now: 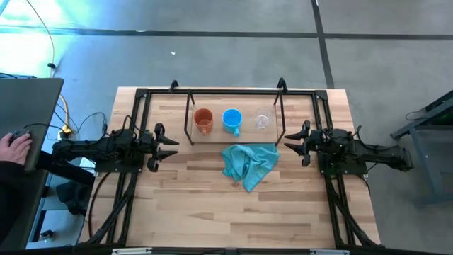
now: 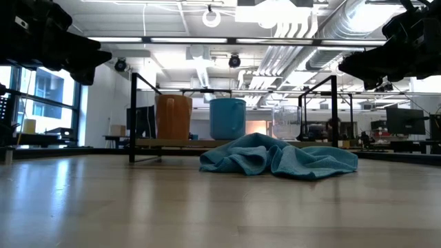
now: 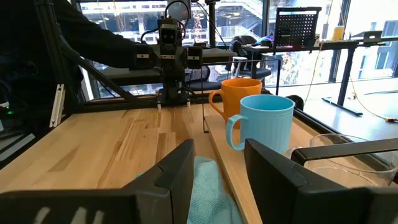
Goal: Stack small to large cups/mugs on shelf
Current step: Return to Home Position
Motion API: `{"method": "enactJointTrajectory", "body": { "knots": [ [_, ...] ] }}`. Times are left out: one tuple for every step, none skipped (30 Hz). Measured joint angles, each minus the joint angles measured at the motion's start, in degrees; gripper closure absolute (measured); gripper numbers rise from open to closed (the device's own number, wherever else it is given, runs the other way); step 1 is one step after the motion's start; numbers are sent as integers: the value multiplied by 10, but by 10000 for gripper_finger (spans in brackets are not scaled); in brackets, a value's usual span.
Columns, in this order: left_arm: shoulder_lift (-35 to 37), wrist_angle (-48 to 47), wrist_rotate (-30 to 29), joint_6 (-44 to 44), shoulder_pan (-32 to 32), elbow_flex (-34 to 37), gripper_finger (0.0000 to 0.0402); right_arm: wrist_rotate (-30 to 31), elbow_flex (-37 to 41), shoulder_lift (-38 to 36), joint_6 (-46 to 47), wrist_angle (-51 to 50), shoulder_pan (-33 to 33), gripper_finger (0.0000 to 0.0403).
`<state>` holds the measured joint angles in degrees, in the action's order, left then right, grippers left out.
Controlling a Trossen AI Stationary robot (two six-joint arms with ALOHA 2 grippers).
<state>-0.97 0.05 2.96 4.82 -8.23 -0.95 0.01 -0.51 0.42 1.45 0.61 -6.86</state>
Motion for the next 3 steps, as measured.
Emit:
{"method": "enactJointTrajectory", "body": {
  "knots": [
    [0, 0, 0, 0, 0, 0, 247, 0, 0, 0, 0, 0, 0, 268],
    [0, 0, 0, 0, 0, 0, 247, 0, 0, 0, 0, 0, 0, 268],
    [0, 0, 0, 0, 0, 0, 247, 0, 0, 0, 0, 0, 0, 268]
  ]
}}
